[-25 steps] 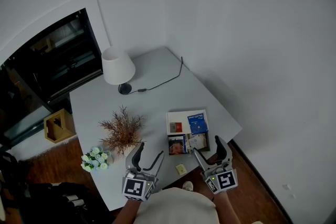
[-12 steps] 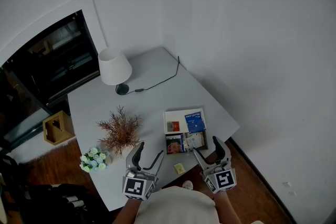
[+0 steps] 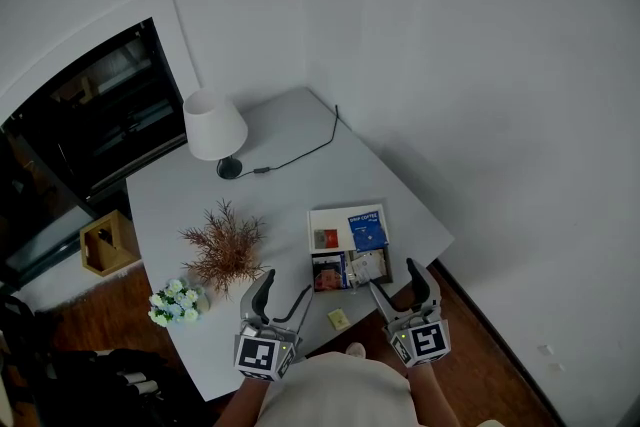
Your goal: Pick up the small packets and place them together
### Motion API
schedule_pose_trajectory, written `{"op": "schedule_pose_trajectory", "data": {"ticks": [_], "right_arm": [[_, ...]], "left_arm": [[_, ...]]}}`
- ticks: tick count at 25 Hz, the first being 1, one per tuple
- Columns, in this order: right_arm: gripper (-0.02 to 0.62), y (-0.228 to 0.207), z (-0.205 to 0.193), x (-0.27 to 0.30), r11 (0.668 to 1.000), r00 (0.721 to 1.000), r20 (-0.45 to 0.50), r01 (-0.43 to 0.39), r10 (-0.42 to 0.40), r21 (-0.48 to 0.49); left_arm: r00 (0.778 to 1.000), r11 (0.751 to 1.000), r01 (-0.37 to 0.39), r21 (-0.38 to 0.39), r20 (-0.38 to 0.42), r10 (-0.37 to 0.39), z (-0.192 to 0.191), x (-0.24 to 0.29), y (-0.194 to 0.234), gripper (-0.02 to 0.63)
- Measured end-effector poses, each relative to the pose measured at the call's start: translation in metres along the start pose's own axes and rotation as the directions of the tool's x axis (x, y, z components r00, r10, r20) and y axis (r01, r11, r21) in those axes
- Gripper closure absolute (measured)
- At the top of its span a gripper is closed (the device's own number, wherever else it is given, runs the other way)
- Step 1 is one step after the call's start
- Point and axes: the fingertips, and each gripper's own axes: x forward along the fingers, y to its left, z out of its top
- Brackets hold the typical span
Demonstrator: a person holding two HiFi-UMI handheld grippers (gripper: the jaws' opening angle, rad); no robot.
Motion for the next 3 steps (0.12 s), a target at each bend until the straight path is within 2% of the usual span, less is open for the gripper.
{"op": "schedule_pose_trajectory", "data": {"ticks": [3], "right_arm": [[0.236, -0.0022, -0.0018, -0.0001, 1.000, 1.000, -0.001, -0.003, 0.003, -0.002]], "left_arm": [[1.000, 1.000, -0.003, 0.004, -0.007, 0.003, -0.0016, 0.0016, -0.0021, 0.314]]}}
